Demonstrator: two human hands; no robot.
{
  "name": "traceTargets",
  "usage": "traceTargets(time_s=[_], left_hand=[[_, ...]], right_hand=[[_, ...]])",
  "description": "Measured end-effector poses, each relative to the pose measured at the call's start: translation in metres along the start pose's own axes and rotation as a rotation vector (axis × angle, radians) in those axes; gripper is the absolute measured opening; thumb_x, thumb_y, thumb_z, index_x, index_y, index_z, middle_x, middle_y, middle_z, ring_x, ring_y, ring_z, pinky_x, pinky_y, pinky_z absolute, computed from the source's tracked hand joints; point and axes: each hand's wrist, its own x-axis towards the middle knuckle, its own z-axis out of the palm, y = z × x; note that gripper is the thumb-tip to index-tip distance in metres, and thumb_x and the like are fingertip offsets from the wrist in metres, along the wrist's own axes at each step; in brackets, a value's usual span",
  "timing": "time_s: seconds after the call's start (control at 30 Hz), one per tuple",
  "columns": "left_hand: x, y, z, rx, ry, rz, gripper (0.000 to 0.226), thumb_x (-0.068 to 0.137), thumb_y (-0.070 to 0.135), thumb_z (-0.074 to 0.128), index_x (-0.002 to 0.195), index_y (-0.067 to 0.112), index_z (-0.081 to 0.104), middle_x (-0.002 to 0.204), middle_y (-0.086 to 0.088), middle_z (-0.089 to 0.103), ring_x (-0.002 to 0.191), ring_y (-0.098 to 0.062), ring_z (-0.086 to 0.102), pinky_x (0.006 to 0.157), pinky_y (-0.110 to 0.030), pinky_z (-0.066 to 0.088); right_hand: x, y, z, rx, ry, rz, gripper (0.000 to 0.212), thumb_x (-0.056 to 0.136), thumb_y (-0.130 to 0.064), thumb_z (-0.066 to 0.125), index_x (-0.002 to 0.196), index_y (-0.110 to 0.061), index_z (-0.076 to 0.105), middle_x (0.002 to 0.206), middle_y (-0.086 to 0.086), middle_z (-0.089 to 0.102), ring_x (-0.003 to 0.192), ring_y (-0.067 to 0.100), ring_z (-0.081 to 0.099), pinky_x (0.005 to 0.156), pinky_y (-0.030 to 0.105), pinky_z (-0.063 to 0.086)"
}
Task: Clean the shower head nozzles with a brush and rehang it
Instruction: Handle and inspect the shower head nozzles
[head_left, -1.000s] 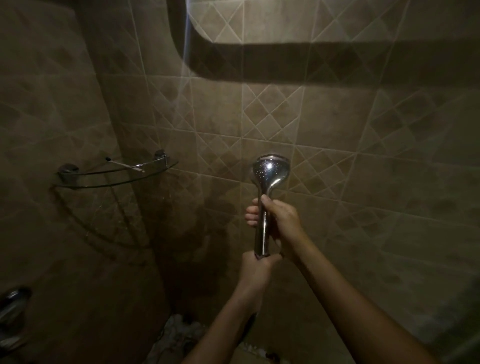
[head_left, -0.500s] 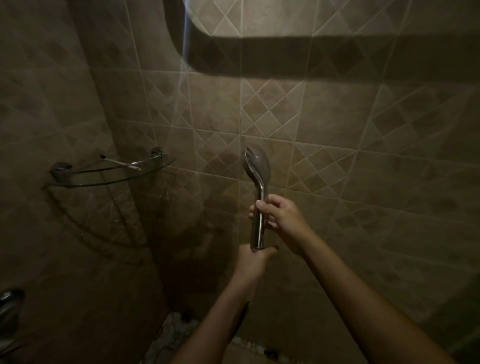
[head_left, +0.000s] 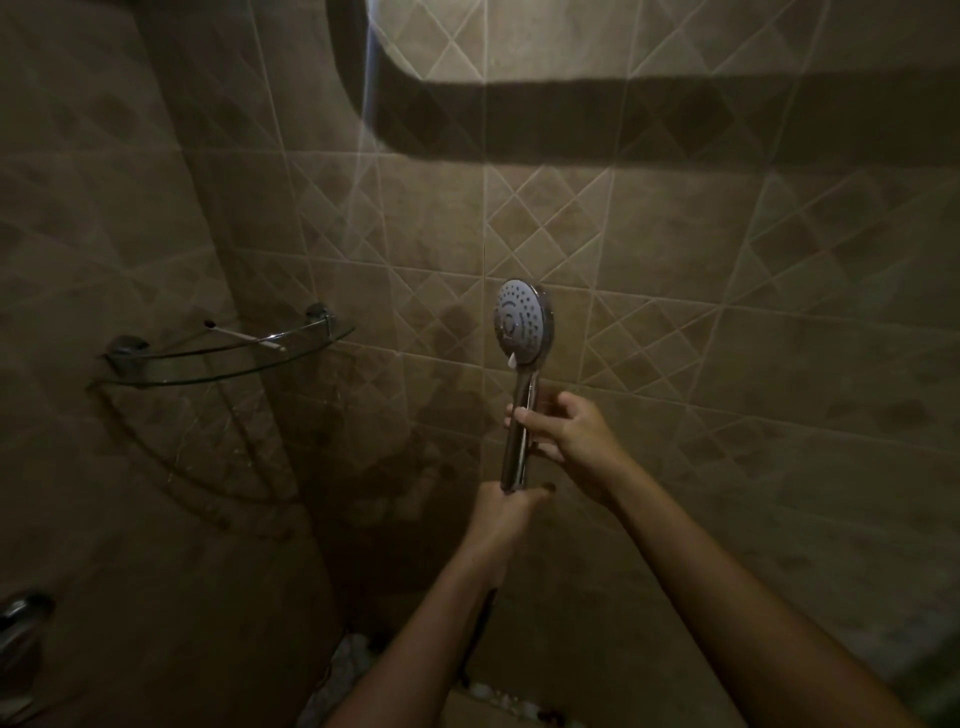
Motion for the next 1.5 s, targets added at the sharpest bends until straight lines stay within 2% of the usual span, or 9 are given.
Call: traceTargets(time_s=[0.2, 0.4, 0.53, 0.77, 0.93, 1.13, 1.27, 1.37, 1.5], left_hand=[[0.006, -0.002, 0.010, -0.020, 0.070, -0.002, 0.016, 0.091, 0.028, 0.066, 0.106, 0.020, 0.062, 0.102, -0.008, 0.071, 0.088, -0.020, 0.069, 0.078, -0.034, 0.058], [0.006, 0.003, 0.009, -0.018, 0.055, 0.027, 0.022, 0.091, 0.026, 0.067, 0.110, 0.017, 0.062, 0.094, -0.004, 0.069, 0.077, -0.014, 0.066, 0.064, -0.028, 0.053], [0.005, 0.006, 0.011, 0.007, 0.050, 0.007, 0.026, 0.092, 0.027, 0.066, 0.115, 0.015, 0.061, 0.084, -0.003, 0.064, 0.061, -0.009, 0.056, 0.051, -0.022, 0.044], [0.007, -0.002, 0.013, 0.037, 0.039, 0.032, 0.024, 0.092, 0.030, 0.066, 0.111, 0.017, 0.062, 0.093, -0.004, 0.068, 0.072, -0.013, 0.063, 0.059, -0.025, 0.047], [0.003, -0.003, 0.014, 0.048, 0.033, 0.027, 0.025, 0.091, 0.028, 0.067, 0.113, 0.017, 0.064, 0.103, -0.005, 0.072, 0.092, -0.018, 0.071, 0.070, -0.028, 0.055], [0.001, -0.003, 0.012, 0.004, 0.049, 0.039, 0.027, 0.089, 0.030, 0.069, 0.111, 0.016, 0.065, 0.106, -0.009, 0.073, 0.095, -0.021, 0.071, 0.072, -0.032, 0.056], [-0.001, -0.002, 0.013, 0.010, 0.066, 0.033, 0.023, 0.088, 0.026, 0.069, 0.107, 0.014, 0.065, 0.106, -0.013, 0.072, 0.095, -0.025, 0.071, 0.078, -0.039, 0.058], [-0.002, -0.002, 0.010, 0.037, 0.042, 0.010, 0.013, 0.093, 0.025, 0.065, 0.103, 0.019, 0.060, 0.103, -0.006, 0.066, 0.090, -0.017, 0.065, 0.069, -0.029, 0.050], [-0.003, -0.003, 0.008, 0.010, 0.035, 0.008, 0.026, 0.090, 0.028, 0.067, 0.111, 0.013, 0.063, 0.098, -0.007, 0.068, 0.079, -0.016, 0.063, 0.060, -0.028, 0.046]], right_hand=[[0.008, 0.002, 0.005, -0.200, 0.102, -0.068, 0.042, 0.084, -0.018, 0.080, 0.117, 0.000, 0.062, 0.099, 0.008, 0.071, 0.098, 0.024, 0.073, 0.085, 0.038, 0.062], [0.009, 0.003, 0.004, -0.022, 0.002, -0.037, 0.013, 0.097, -0.008, 0.061, 0.106, 0.000, 0.066, 0.105, 0.010, 0.075, 0.104, 0.026, 0.072, 0.094, 0.042, 0.056], [0.010, 0.006, 0.001, -0.213, 0.090, -0.161, 0.018, 0.088, -0.020, 0.077, 0.089, -0.005, 0.068, 0.070, -0.004, 0.063, 0.072, 0.010, 0.067, 0.071, 0.027, 0.058], [0.013, 0.007, -0.007, 0.176, 0.017, 0.035, 0.038, 0.094, -0.007, 0.064, 0.127, 0.002, 0.048, 0.109, 0.017, 0.077, 0.095, 0.026, 0.076, 0.082, 0.036, 0.061], [0.011, 0.012, -0.009, -0.099, 0.091, -0.065, 0.029, 0.086, -0.028, 0.077, 0.103, -0.006, 0.069, 0.099, 0.008, 0.074, 0.096, 0.023, 0.074, 0.081, 0.031, 0.060], [0.014, 0.008, -0.008, -0.002, 0.040, -0.053, 0.011, 0.095, -0.014, 0.066, 0.094, -0.003, 0.065, 0.097, 0.019, 0.071, 0.090, 0.028, 0.071, 0.074, 0.029, 0.060], [0.014, 0.012, -0.003, -0.009, 0.059, -0.070, 0.029, 0.094, -0.020, 0.068, 0.103, 0.007, 0.065, 0.095, 0.015, 0.072, 0.090, 0.027, 0.070, 0.087, 0.040, 0.059], [0.014, 0.012, 0.000, -0.196, 0.106, -0.173, 0.046, 0.082, -0.032, 0.082, 0.087, 0.009, 0.061, 0.078, 0.011, 0.055, 0.074, 0.021, 0.058, 0.071, 0.032, 0.057], [0.015, 0.006, -0.004, -0.188, 0.062, -0.150, 0.018, 0.088, -0.014, 0.075, 0.076, -0.009, 0.063, 0.071, 0.012, 0.047, 0.072, 0.021, 0.057, 0.069, 0.027, 0.058]])
